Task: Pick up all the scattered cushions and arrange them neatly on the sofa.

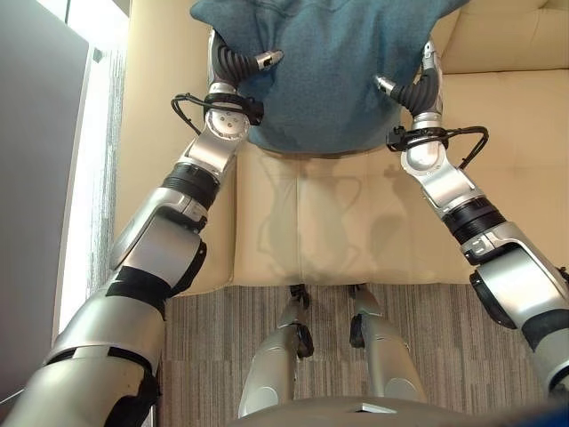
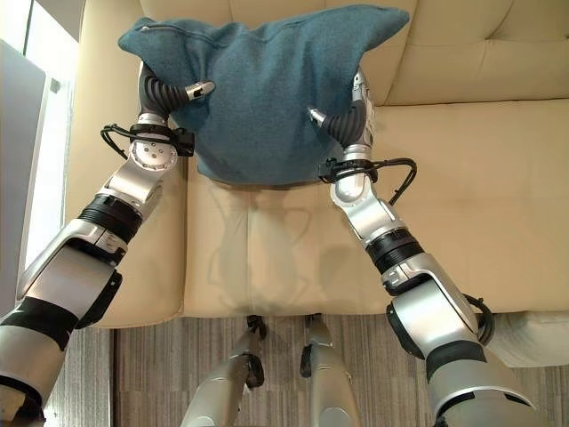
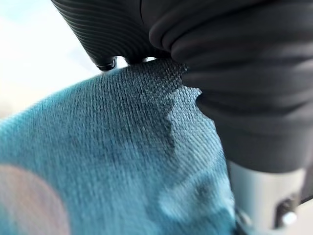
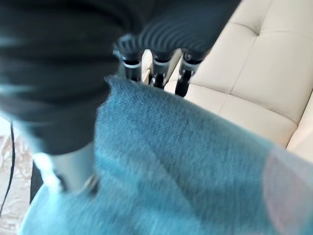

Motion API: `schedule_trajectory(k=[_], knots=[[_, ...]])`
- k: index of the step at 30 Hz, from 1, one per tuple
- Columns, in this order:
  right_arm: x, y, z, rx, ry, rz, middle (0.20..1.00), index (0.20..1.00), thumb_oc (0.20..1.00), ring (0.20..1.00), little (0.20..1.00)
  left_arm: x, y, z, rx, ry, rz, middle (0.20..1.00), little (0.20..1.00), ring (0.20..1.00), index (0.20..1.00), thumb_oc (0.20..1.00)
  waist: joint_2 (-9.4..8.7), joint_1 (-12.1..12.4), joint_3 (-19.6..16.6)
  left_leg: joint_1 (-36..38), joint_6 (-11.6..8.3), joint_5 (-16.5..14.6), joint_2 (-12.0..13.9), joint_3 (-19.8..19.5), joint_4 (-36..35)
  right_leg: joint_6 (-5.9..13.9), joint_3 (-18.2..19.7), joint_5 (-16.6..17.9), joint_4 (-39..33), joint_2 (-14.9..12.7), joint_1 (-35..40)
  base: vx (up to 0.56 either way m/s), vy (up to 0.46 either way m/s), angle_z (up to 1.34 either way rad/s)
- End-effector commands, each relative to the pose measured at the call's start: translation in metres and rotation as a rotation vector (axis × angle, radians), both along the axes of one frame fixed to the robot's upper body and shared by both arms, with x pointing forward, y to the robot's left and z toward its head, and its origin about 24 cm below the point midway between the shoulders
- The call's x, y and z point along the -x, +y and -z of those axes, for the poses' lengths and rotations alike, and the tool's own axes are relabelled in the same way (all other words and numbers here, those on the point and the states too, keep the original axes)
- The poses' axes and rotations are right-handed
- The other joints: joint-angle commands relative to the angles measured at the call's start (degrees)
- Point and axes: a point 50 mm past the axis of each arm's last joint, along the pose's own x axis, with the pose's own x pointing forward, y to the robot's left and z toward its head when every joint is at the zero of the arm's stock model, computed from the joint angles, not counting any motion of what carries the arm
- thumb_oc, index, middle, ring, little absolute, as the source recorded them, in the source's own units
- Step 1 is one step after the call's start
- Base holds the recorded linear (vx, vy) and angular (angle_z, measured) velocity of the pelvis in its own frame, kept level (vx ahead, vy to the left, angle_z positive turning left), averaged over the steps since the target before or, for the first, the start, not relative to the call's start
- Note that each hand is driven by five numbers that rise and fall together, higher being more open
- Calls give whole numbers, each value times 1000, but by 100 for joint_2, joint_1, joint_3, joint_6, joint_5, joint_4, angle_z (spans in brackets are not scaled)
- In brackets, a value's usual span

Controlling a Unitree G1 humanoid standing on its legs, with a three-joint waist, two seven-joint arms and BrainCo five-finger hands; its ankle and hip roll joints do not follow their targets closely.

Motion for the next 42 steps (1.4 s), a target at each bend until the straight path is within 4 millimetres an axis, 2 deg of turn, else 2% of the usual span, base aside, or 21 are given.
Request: schedule_trajectory(k=[1, 2, 3, 6, 7, 9, 11, 12, 18, 19, 20, 22, 27, 29, 31, 32, 33, 36, 39, 41, 42], knots=[[3, 6, -64, 27, -210, -25, 1000, 1000, 1000, 1000, 1000, 5, 6, -54, -64, -154, -13, 1000, 1000, 1000, 1000, 1000, -10, -2, -255, 144, -671, -248, 130, -164, 33, 769, -58, -326, 60, -345, 222, 0, 0, 0], [3, 6, -64, 27, -210, -25, 1000, 1000, 1000, 1000, 1000, 5, 6, -54, -64, -154, -13, 1000, 1000, 1000, 1000, 1000, -10, -3, -254, 145, -671, -248, 130, -164, 33, 769, -58, -326, 60, -345, 222, 33, -24, -1], [1, -13, -70, 51, -204, 44, 1000, 1000, 1000, 1000, 1000, 7, 26, -59, -46, -158, -65, 1000, 1000, 1000, 1000, 1000, -16, 21, -306, 167, -684, -257, 124, -169, 33, 775, -67, -327, 51, -350, 242, 0, 0, 0], [2, -43, -79, 84, -192, 133, 1000, 1000, 1000, 1000, 1000, 14, 61, -58, -23, -152, -139, 1000, 1000, 1000, 1000, 1000, -25, 63, -397, 198, -698, -267, 119, -183, 33, 776, -68, -342, 36, -332, 291, 0, 0, 0], [2, -43, -78, 84, -192, 133, 1000, 1000, 1000, 1000, 1000, 14, 61, -57, -22, -152, -139, 1000, 1000, 1000, 1000, 1000, -23, 62, -398, 198, -699, -267, 119, -183, 33, 776, -68, -343, 36, -332, 291, 36, -21, 3], [10, -83, -72, 130, -152, 209, 1000, 1000, 1000, 1000, 1000, 23, 96, -36, 10, -121, -229, 1000, 1000, 1000, 1000, 1000, -82, 101, -490, 291, -708, -297, 145, -225, 33, 769, -106, -376, 21, -316, 416, 39, -35, 6], [17, -94, -59, 134, -123, 202, 1000, 1000, 1000, 1000, 1000, 31, 101, -21, 14, -128, -211, 1000, 1000, 1000, 1000, 1000, -101, 113, -514, 363, -708, -316, 162, -234, 33, 758, -136, -401, 21, -309, 492, 48, -35, 5], [26, -102, -38, 158, -82, 181, 1000, 1000, 1000, 1000, 1000, 39, 99, 6, 37, -111, -165, 1000, 1000, 1000, 1000, 1000, -130, 119, -542, 468, -703, -345, 175, -241, 33, 744, -158, -440, 21, -302, 597, 64, -38, 3], [73, -134, 59, 234, 168, 162, 1000, 1000, 1000, 1000, 1000, 85, 96, 118, 24, 104, -105, 1000, 1000, 1000, 1000, 1000, -293, 144, -643, 961, -667, -449, 224, -280, 33, 728, -227, -602, 21, -301, 1166, 63, -35, 10], [88, -139, 92, 238, 271, 163, 1000, 1000, 1000, 1000, 1000, 102, 94, 152, 10, 203, -98, 1000, 1000, 1000, 1000, 1000, -350, 159, -610, 1133, -660, -476, 241, -287, 33, 724, -262, -666, 21, -298, 1365, 56, -42, 6], [89, -139, 93, 238, 273, 163, 1000, 1000, 1000, 1000, 1000, 102, 94, 153, 9, 205, -98, 1000, 1000, 1000, 1000, 1000, -352, 163, -611, 1145, -660, -478, 241, -287, 33, 725, -262, -668, 21, -298, 1377, 47, -43, 8], [116, -152, 145, 278, 471, 210, 1000, 1000, 1000, 1000, 1000, 134, 96, 206, 44, 384, -103, 1000, 1000, 1000, 1000, 1000, -430, 199, -613, 1388, -633, -508, 257, -329, 33, 716, -329, -738, 21, -287, 1655, 49, -58, 13], [149, -148, 215, 261, 727, 220, 1000, 1000, 1000, 1000, 1000, 189, 94, 280, 114, 686, -112, 1000, 1000, 1000, 1000, 1000, -492, 289, -687, 1768, -595, -573, 272, -373, 33, 702, -387, -837, 21, -243, 2063, 0, -36, 9], [177, -138, 272, 213, 966, 194, 1000, 1000, 1000, 1000, 1000, 232, 91, 334, 128, 959, -136, 1000, 1000, 1000, 1000, 1000, -517, 363, -776, 2026, -575, -577, 279, -428, 33, 674, -433, -918, 21, -196, 2381, -82, -62, 7], [192, -132, 294, 211, 1077, 182, 1000, 1000, 1000, 1000, 1000, 253, 89, 356, 159, 1081, -163, 1000, 1000, 1000, 1000, 1000, -526, 399, -786, 2191, -587, -620, 288, -445, 33, 647, -448, -993, 21, -145, 2556, -52, -53, 15], [192, -132, 294, 210, 1076, 182, 1000, 1000, 1000, 1000, 1000, 253, 89, 356, 159, 1080, -163, 1000, 1000, 1000, 1000, 1000, -530, 395, -791, 2174, -583, -604, 283, -448, 33, 646, -451, -983, 21, -150, 2541, -38, -64, 14], [215, -129, 318, 215, 1211, 177, 1000, 1000, 1000, 1000, 1000, 279, 89, 378, 164, 1227, -189, 1000, 1000, 1000, 1000, 1000, -534, 434, -841, 2335, -599, -620, 316, -449, 33, 598, -477, -1091, 21, -86, 2733, -22, -61, 21], [246, -127, 344, 190, 1370, 202, 1000, 1000, 1000, 1000, 1000, 310, 88, 398, 163, 1391, -234, 1000, 1000, 1000, 1000, 1000, -578, 476, -716, 2428, -608, -800, 386, -489, 586, 498, -429, -1242, 21, -35, 3025, -105, -89, 12], [259, -131, 356, 189, 1477, 244, 1000, 1000, 1000, 1000, 1000, 326, 74, 412, 166, 1511, -209, 1000, 1000, 1000, 1000, 1000, -634, 532, -517, 2438, -574, -1460, 12, -1379, 1555, 428, -203, -1127, 120, -134, 3053, -239, 39, -12], [261, -131, 359, 192, 1515, 252, 1000, 1000, 1000, 1000, 1000, 319, 62, 413, 179, 1497, -174, 1000, 1000, 1000, 1000, 1000, -580, 493, -573, 2652, -543, -1658, -153, -1801, 1549, 441, -62, -1038, 234, -140, 2877, -181, 149, -53], [261, -131, 359, 192, 1515, 252, 1000, 1000, 1000, 1000, 1000, 319, 62, 413, 180, 1497, -173, 1000, 1000, 1000, 1000, 1000, -576, 496, -569, 2661, -543, -1659, -150, -1799, 1542, 441, -60, -1040, 237, -136, 2879, -134, 146, -49]])
